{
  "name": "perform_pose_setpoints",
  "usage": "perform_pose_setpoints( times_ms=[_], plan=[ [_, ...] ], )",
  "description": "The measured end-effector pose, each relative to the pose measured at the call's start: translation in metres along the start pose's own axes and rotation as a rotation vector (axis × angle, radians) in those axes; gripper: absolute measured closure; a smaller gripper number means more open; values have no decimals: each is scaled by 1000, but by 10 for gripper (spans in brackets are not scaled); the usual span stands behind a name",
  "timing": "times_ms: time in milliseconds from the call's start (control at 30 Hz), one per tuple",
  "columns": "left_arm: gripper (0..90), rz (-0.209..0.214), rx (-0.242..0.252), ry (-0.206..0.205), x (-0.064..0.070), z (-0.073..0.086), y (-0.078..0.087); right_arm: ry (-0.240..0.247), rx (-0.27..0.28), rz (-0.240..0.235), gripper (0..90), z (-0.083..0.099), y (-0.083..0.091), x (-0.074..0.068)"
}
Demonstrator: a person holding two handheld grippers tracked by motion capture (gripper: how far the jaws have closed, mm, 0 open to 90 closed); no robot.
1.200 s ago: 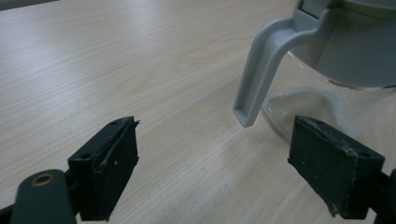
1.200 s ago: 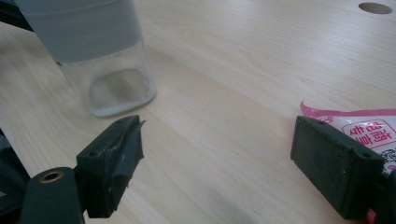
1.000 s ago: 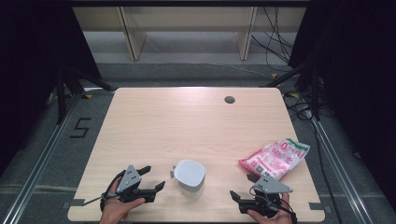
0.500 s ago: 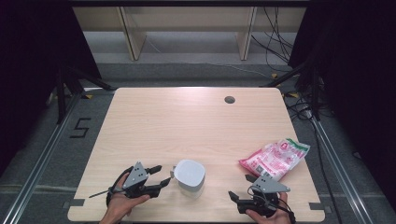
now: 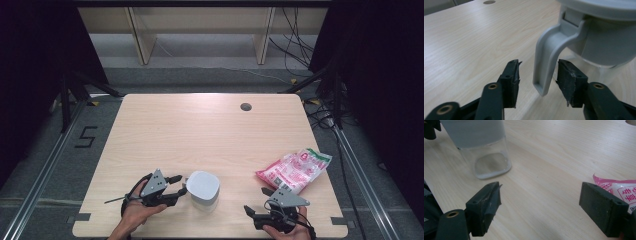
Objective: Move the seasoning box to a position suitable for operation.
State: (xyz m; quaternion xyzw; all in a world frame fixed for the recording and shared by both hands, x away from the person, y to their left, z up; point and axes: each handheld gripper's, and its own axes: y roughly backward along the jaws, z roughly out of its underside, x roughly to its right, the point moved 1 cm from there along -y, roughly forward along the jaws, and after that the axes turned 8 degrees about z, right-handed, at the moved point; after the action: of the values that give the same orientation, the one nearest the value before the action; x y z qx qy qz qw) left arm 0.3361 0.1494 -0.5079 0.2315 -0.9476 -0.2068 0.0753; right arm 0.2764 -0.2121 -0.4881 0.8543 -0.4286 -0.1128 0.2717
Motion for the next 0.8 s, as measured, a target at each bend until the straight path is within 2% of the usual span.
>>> perform_pose_setpoints(
  times_ms=[133, 200, 233, 267, 333, 367, 433, 467, 533, 633, 667, 700, 733, 800],
  plan=[
    [618, 29, 9, -41, -2, -6, -7, 4, 9, -1, 183, 0, -1, -1],
    [644, 29, 5, -51, -3, -7, -8, 0, 0, -3, 183, 0, 0, 0],
    [705, 45, 3, -61, -1, -7, -9, 5, 0, -1, 183, 0, 0, 0],
    [718, 37, -2, -75, -1, -7, -8, 1, -1, 8, 183, 0, 0, -1],
    [720, 37, 0, -83, -1, -6, -7, 3, 7, 6, 183, 0, -1, -1],
    [719, 53, -2, -67, -1, -5, -4, 1, 0, 8, 183, 0, 0, -1],
    [714, 64, 2, -62, 1, -3, 0, 7, 0, 10, 183, 0, 1, -1],
    [712, 70, -12, -69, 1, -2, 3, -6, 1, 11, 184, 0, 1, -2],
    [705, 81, -2, -62, 4, 1, 9, 14, -3, 10, 184, 0, 1, -1],
    [693, 101, -7, -80, 5, 3, 15, 24, 0, -1, 184, 0, 0, -1],
    [689, 120, 10, -71, 5, 4, 16, 25, 5, 3, 184, 0, 0, -1],
    [685, 127, 23, -81, 3, 4, 19, 15, -1, -3, 184, 0, -1, -2],
    [673, 142, 49, -68, 4, 4, 19, 16, 1, 7, 184, 0, -1, -2],
    [644, 166, 72, -84, 2, 4, 23, 16, 0, 12, 184, 0, 0, -2]
  ],
)
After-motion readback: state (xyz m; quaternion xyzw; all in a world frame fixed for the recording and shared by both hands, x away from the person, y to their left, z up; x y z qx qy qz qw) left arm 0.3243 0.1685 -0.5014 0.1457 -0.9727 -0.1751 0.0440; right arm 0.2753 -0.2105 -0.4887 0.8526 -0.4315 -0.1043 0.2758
